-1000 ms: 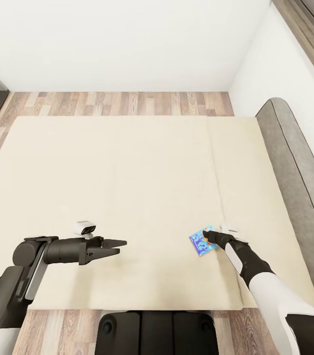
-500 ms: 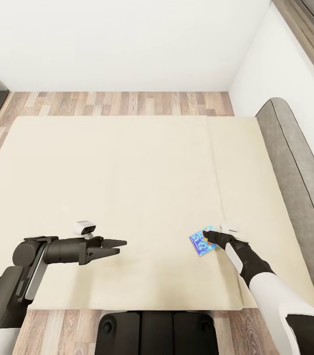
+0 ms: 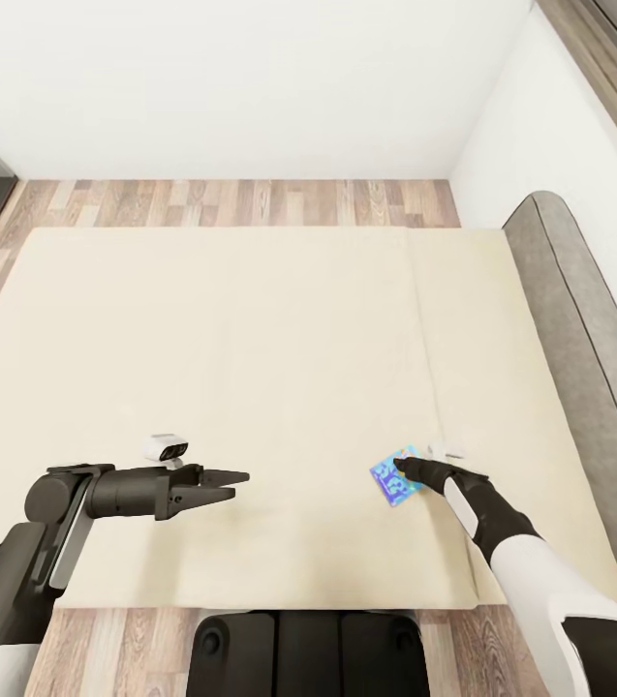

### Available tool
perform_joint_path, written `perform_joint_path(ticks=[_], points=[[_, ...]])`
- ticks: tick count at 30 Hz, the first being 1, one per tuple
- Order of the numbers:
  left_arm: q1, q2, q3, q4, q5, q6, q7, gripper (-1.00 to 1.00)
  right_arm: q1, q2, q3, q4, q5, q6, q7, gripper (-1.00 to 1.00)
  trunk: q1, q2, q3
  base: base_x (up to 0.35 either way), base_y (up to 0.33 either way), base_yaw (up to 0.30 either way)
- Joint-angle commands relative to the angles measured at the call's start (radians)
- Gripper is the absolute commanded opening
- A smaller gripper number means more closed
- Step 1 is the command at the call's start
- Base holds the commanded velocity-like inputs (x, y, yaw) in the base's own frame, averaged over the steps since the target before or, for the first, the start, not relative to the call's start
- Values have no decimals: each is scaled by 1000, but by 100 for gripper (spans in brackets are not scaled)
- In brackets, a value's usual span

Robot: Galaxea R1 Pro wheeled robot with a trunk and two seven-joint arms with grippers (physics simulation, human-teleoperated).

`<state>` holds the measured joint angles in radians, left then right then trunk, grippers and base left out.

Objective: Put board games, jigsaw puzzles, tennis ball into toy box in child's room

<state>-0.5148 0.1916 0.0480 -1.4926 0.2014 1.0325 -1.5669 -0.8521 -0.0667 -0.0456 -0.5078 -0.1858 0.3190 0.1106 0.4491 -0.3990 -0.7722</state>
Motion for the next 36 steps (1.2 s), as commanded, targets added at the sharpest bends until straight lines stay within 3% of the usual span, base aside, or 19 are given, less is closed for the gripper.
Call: perform_joint_path(ticks=[1,36], points=[[-1,0,0,0,-1,10,-4,100,1,1,-3,46,-6,15,8,100,1,-1,-1,0,0,0],[-1,-1,-5,0,-3,9,-4,100,-2,1,-5,42,-1,211,7,100,1,-1,-1,0,0,0]])
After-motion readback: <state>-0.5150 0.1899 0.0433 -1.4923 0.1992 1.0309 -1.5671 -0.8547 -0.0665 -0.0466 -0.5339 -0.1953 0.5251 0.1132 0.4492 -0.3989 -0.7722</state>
